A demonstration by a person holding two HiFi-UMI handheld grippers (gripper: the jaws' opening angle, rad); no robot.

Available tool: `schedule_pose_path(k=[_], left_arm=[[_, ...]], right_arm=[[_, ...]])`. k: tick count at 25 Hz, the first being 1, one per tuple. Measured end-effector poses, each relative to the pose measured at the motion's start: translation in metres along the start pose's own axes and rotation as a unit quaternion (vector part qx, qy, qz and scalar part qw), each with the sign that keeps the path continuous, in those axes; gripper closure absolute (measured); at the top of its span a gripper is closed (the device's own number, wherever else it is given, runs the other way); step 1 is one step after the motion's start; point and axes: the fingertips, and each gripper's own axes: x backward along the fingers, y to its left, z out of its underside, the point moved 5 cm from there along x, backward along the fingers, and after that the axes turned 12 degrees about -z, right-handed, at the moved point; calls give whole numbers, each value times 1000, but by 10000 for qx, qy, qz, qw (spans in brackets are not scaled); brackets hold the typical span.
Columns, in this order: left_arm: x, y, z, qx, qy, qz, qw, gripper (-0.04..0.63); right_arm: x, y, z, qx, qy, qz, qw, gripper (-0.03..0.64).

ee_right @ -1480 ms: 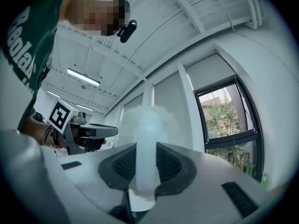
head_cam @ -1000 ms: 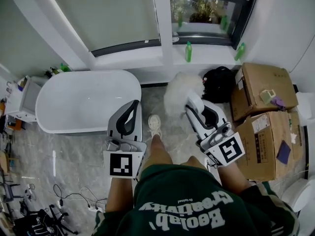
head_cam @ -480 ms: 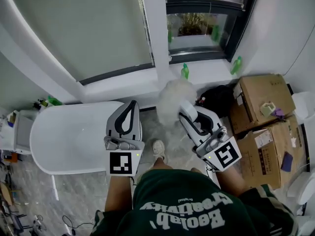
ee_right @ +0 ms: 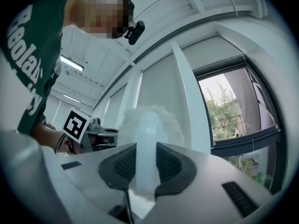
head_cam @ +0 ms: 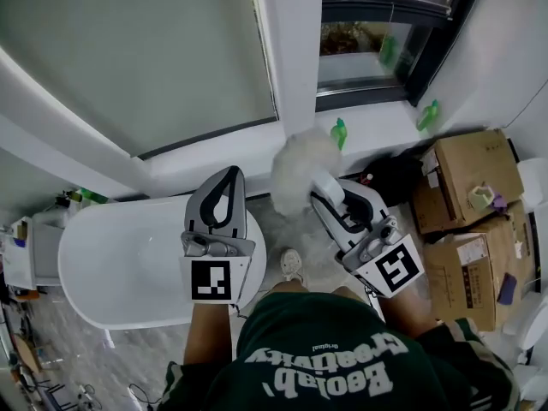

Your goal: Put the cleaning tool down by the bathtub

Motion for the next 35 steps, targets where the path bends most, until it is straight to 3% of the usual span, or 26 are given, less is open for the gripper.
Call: schedule_pose_path(k=[5,8,11,22,28,35], left_arm=[[-39,28,22,72,163,96,9998,586],[-62,42,29,333,234,240,9989,586],[-78,51,33,250,268,291,9989,586],[-115,40,49,409,380,548,9969,586],[-123,34,43,223,388,191,9988,586],[-117,49,38,62,677,-903,9936,586]], right_arm=[[-42,-26,13,-45,112,-18,9999,523],[-64,-43,21,-100,161,72,9998,523],[-80,-55,27,-187,177,125,9996,523],[-93,-85,33,-210,295,225,9991,523],[-99,-104,30,-240,166,-191,9994,523],[-133,-133,31,-295,-230,-1196,9921,523]])
